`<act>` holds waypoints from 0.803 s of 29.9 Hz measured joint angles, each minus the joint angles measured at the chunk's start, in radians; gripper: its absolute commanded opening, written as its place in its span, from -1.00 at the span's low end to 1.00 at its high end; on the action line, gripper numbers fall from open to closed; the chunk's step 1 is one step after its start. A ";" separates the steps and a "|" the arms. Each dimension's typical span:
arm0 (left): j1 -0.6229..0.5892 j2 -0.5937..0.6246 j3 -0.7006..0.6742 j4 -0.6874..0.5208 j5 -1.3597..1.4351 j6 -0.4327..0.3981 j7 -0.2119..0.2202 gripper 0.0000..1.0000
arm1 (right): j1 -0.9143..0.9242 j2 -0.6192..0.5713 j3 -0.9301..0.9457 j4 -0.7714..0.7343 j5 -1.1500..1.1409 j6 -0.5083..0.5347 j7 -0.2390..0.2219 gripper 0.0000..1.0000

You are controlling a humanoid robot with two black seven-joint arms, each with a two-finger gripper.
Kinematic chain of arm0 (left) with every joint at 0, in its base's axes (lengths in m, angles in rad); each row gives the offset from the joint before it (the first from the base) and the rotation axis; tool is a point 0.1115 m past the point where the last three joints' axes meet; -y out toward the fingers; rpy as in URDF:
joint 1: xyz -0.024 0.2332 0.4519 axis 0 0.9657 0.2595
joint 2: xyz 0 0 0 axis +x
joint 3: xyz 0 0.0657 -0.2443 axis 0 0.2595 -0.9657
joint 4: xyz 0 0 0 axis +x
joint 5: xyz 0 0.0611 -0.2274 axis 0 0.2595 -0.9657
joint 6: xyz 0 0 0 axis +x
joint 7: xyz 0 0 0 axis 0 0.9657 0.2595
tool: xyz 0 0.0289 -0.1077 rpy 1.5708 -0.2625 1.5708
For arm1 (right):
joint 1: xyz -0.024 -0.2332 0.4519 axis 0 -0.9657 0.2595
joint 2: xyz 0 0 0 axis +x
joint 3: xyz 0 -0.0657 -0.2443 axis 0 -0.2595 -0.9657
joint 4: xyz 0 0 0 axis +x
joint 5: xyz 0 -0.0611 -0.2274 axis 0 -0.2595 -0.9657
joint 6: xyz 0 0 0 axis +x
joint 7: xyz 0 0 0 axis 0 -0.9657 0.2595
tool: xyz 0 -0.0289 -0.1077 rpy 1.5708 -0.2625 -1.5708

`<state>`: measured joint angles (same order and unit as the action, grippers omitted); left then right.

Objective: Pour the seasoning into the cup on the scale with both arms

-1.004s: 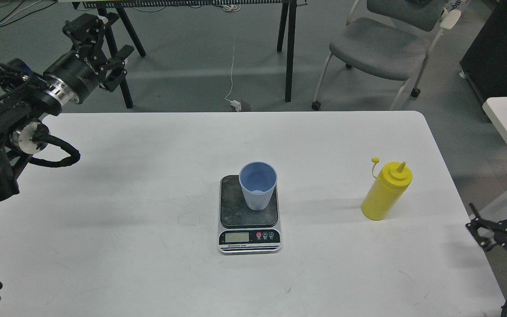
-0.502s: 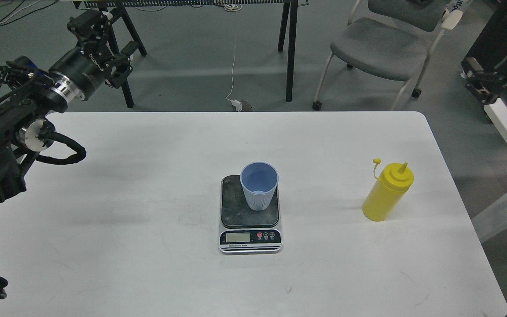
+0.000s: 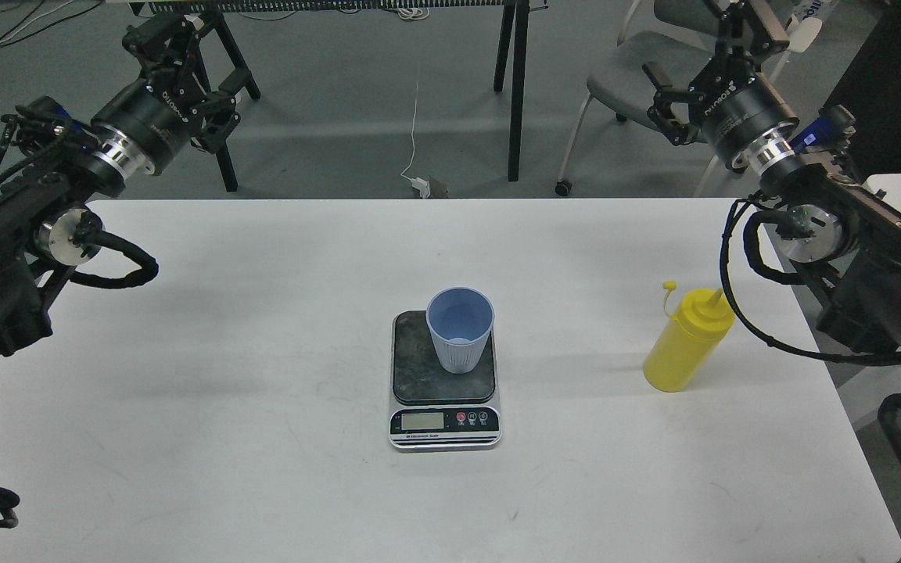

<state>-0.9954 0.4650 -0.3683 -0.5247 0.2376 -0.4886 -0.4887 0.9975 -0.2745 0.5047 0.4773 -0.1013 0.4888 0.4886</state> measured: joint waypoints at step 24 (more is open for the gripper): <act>-0.002 0.014 -0.052 0.051 -0.010 0.000 0.000 0.55 | -0.128 -0.056 0.153 0.010 0.012 0.000 0.000 1.00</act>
<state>-0.9978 0.4787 -0.4205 -0.4736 0.2273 -0.4888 -0.4887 0.8700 -0.3305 0.6580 0.4870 -0.0889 0.4886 0.4887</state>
